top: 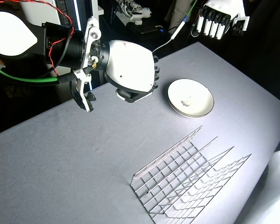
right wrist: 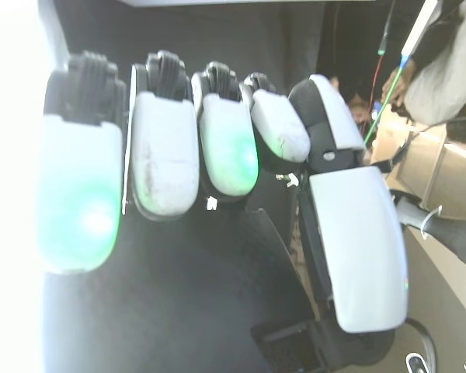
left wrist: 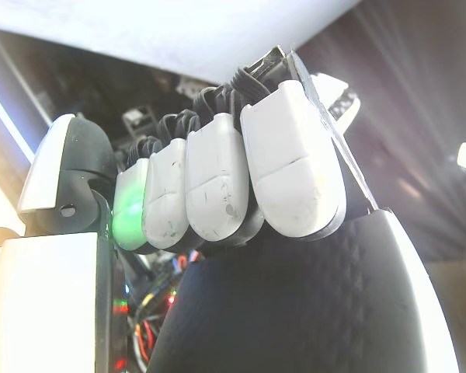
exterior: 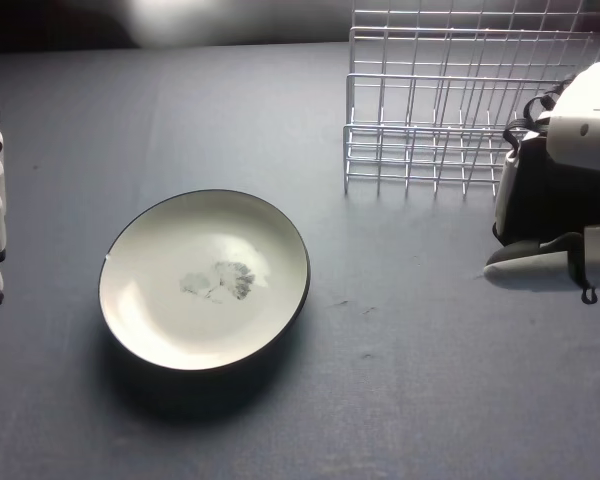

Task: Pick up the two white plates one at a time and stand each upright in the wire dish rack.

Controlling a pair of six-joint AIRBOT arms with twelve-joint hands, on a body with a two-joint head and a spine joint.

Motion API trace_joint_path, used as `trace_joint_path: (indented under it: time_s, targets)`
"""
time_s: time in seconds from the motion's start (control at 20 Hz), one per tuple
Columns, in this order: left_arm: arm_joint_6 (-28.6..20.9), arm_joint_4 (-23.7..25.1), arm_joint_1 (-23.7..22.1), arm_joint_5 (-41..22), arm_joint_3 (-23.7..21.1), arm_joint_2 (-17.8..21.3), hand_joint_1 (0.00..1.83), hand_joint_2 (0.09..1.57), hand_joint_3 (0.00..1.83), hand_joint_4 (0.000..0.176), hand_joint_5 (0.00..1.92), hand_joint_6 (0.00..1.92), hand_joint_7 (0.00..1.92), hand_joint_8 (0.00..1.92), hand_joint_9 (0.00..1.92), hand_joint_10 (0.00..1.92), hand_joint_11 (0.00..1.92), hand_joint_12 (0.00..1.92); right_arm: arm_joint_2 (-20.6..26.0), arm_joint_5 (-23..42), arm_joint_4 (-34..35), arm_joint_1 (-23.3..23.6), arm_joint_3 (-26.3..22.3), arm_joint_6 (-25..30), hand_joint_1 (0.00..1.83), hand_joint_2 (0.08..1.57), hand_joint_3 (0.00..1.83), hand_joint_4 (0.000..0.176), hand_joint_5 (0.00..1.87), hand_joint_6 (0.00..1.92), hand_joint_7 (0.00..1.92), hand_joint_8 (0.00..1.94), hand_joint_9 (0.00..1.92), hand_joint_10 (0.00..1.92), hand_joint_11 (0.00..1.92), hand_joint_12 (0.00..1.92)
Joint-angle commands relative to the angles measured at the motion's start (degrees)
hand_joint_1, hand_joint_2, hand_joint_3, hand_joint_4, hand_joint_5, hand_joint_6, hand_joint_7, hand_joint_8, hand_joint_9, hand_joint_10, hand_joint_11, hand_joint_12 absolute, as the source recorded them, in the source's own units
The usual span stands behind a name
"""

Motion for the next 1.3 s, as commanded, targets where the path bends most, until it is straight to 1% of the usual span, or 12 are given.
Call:
trace_joint_path:
  time_s: [0.0,0.05,0.1,0.15,0.4,0.6,0.65,0.8,0.95,1.0,1.15,1.25]
  targets:
    - [-0.62,-5.18,-0.80,-2.68,0.38,0.46,0.00,1.19,0.25,0.000,0.00,0.00,0.00,0.00,0.00,0.00,0.00,0.01,0.29,5.66,1.74,0.46,-0.02,0.07,0.16,1.19,0.12,0.000,0.14,0.07,0.14,0.06,0.07,0.10,0.00,0.22]
    - [-0.95,-5.18,-0.99,-3.02,0.55,0.45,0.00,1.29,0.03,0.000,0.02,0.00,0.00,0.00,0.00,0.00,0.00,0.00,0.29,5.75,1.74,0.46,-0.01,0.02,0.12,1.26,0.02,0.000,0.11,0.01,0.11,0.00,0.07,0.02,0.00,0.13]
    - [-1.00,-5.10,-1.26,-3.12,0.68,0.45,0.00,1.29,0.02,0.000,0.02,0.00,0.00,0.00,0.00,0.00,0.00,0.00,0.29,5.74,1.74,0.46,-0.02,-0.02,0.11,1.27,0.01,0.000,0.11,0.00,0.10,0.00,0.07,0.01,0.00,0.12]
    - [-1.14,-4.54,-1.93,-3.12,0.80,0.42,0.00,1.30,0.02,0.000,0.02,0.00,0.00,0.00,0.00,0.00,0.00,0.00,0.27,5.74,1.74,0.45,-0.04,-0.03,0.18,1.25,0.00,0.000,0.17,0.00,0.16,0.00,0.12,0.01,0.00,0.29]
    - [-7.52,2.34,-6.22,-3.11,-0.04,-0.84,0.00,1.27,0.00,0.000,0.00,0.00,0.00,0.00,0.00,0.00,0.00,0.00,0.28,6.83,1.02,0.46,-0.04,-0.48,0.11,1.26,0.00,0.000,0.13,0.00,0.12,0.00,0.07,0.00,0.00,0.10]
    - [-7.66,4.94,-7.83,-3.04,-1.97,-0.75,0.00,1.25,0.00,0.000,0.00,0.00,0.00,0.00,0.00,0.00,0.00,0.00,0.29,7.13,0.54,0.62,-0.02,-0.49,0.15,1.26,0.00,0.000,0.13,0.00,0.11,0.00,0.06,0.00,0.00,0.10]
    - [-7.67,5.76,-7.95,-2.87,-2.29,-0.71,0.00,1.24,0.00,0.000,0.00,0.00,0.00,0.00,0.00,0.00,0.00,0.00,0.28,7.15,0.54,0.54,-0.04,-0.50,0.12,1.25,0.00,0.000,0.14,0.00,0.13,0.00,0.08,0.00,0.00,0.17]
    - [-8.79,8.94,-9.43,-2.41,-2.59,-0.78,0.00,1.22,0.00,0.000,0.00,0.00,0.00,0.00,0.00,0.00,0.00,0.00,0.28,7.39,0.54,0.45,-0.04,-0.56,0.13,1.27,0.00,0.000,0.13,0.00,0.11,0.00,0.05,0.00,0.00,0.07]
    - [-9.74,11.18,-11.28,-0.37,-2.93,-1.17,0.00,1.21,0.00,0.000,0.00,0.00,0.00,0.00,0.00,0.00,0.00,0.00,0.27,7.40,0.51,0.13,-0.06,-0.62,0.17,1.26,0.00,0.000,0.14,0.00,0.13,0.00,0.08,0.00,0.00,0.17]
    - [-9.97,12.94,-11.41,0.50,-2.98,-1.80,0.00,1.20,0.00,0.000,0.00,0.00,0.00,0.00,0.00,0.00,0.00,0.00,0.26,7.50,0.48,-0.09,-0.06,-0.65,0.14,1.27,0.00,0.000,0.11,0.00,0.09,0.00,0.05,0.00,0.00,0.10]
    - [-7.57,13.35,-8.40,1.71,-2.23,-3.66,0.00,1.20,0.00,0.000,0.00,0.00,0.00,0.00,0.00,0.00,0.00,0.00,0.27,7.79,0.43,-0.13,-0.06,-0.68,0.17,1.28,0.00,0.000,0.07,0.00,0.05,0.00,0.02,0.00,0.00,0.02]
    - [-5.40,13.34,-4.20,3.74,-0.58,-5.85,0.00,1.20,0.00,0.000,0.00,0.00,0.00,0.00,0.00,0.00,0.00,0.00,0.26,7.85,0.41,-0.25,-0.06,-0.70,0.16,1.27,0.00,0.000,0.10,0.01,0.09,0.01,0.04,0.01,0.03,0.01]
